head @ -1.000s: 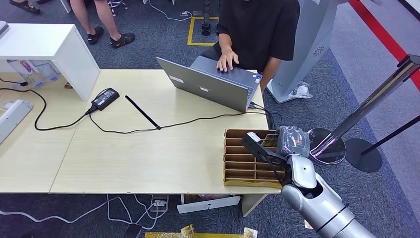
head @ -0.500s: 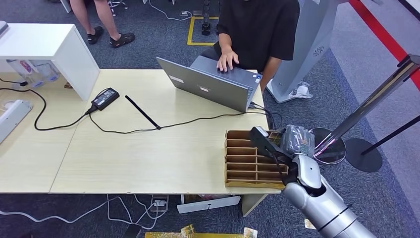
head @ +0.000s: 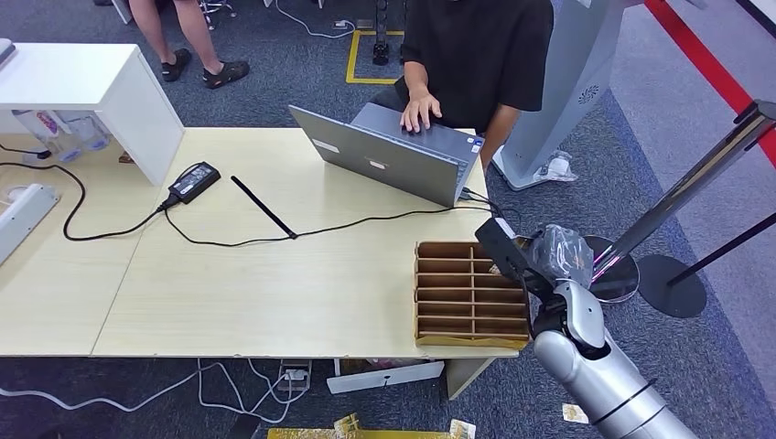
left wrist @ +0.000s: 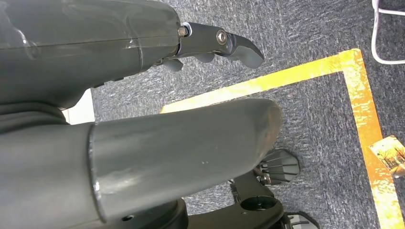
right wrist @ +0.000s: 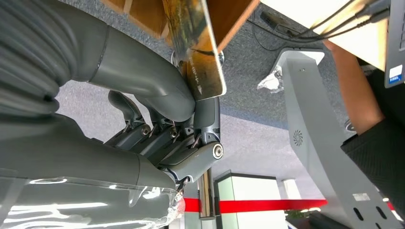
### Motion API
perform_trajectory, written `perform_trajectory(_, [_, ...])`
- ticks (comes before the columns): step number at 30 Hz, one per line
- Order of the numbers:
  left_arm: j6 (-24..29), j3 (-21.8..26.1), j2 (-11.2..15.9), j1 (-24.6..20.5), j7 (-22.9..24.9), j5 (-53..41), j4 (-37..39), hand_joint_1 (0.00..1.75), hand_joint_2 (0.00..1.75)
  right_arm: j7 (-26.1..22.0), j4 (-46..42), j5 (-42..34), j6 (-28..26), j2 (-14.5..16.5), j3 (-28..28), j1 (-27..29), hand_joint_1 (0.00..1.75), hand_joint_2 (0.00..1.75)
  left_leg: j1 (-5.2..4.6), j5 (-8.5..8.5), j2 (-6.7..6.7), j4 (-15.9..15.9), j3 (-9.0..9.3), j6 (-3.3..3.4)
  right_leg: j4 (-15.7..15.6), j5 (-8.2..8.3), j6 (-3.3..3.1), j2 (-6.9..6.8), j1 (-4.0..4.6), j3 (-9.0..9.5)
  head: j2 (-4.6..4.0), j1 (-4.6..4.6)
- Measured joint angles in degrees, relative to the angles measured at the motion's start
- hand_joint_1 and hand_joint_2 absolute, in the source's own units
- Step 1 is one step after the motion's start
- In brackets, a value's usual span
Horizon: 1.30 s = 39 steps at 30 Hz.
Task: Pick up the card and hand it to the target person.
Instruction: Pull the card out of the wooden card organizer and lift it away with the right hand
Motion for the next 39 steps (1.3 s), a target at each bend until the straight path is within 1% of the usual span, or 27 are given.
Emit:
perform_trajectory(9, [0.1,0.0,0.0,0.0,0.0,0.0,0.0,0.0,0.0,0.0,-0.5,-0.8,0.0,0.0,-0.2,0.1,1.5,1.75,0.0,0.0,0.0,0.0,0.0,0.0,0.0,0.0,0.0,0.0,0.0,0.0,0.0,0.01])
perform_trajectory(13, [0.2,0.0,0.0,0.0,0.0,0.0,0.0,0.0,0.0,0.0,-0.5,-1.6,-0.2,0.0,-0.2,0.2,1.54,1.75,0.0,0.0,0.0,0.0,0.0,0.0,0.0,0.0,0.0,0.0,0.0,0.0,-0.01,-0.01])
perform_trajectory(18, [0.3,0.0,0.0,0.1,-0.1,0.0,0.0,0.0,0.0,0.0,-0.9,-4.1,-1.7,0.0,-0.3,0.3,1.54,1.75,0.0,0.0,0.0,0.0,0.0,0.0,0.0,0.0,0.0,0.0,0.0,0.0,-0.01,0.0])
perform_trajectory(23, [0.4,0.0,0.0,0.3,-0.2,0.3,0.0,0.0,0.0,0.0,-2.1,-8.3,-4.5,-0.1,-1.6,0.3,1.62,1.75,0.0,0.0,0.0,0.0,0.0,0.0,0.0,0.0,0.0,0.0,0.0,0.0,-0.01,0.01])
perform_trajectory(29, [0.6,0.0,0.0,0.5,-0.3,0.7,0.0,0.0,0.0,0.0,-5.0,-11.2,-7.8,-1.4,-3.6,0.0,1.68,1.75,0.0,0.0,0.0,0.0,0.0,0.0,0.0,0.0,0.0,0.0,-0.01,0.0,-0.01,0.0])
perform_trajectory(36, [0.7,0.0,0.0,0.6,-0.3,0.8,0.0,0.0,0.0,0.0,-8.5,-12.2,-8.2,-3.1,-5.6,-0.6,1.67,1.75,0.0,0.0,0.0,0.0,0.0,0.0,0.0,0.0,0.0,0.0,0.0,0.0,-0.01,-0.01])
perform_trajectory(39, [0.7,0.0,0.0,0.6,-0.3,0.8,0.0,0.0,0.0,0.1,-9.5,-12.5,-8.1,-3.5,-6.1,-1.0,1.72,1.75,0.0,0.0,0.0,0.0,0.01,0.0,0.0,0.0,0.0,0.0,0.0,0.0,-0.02,0.01])
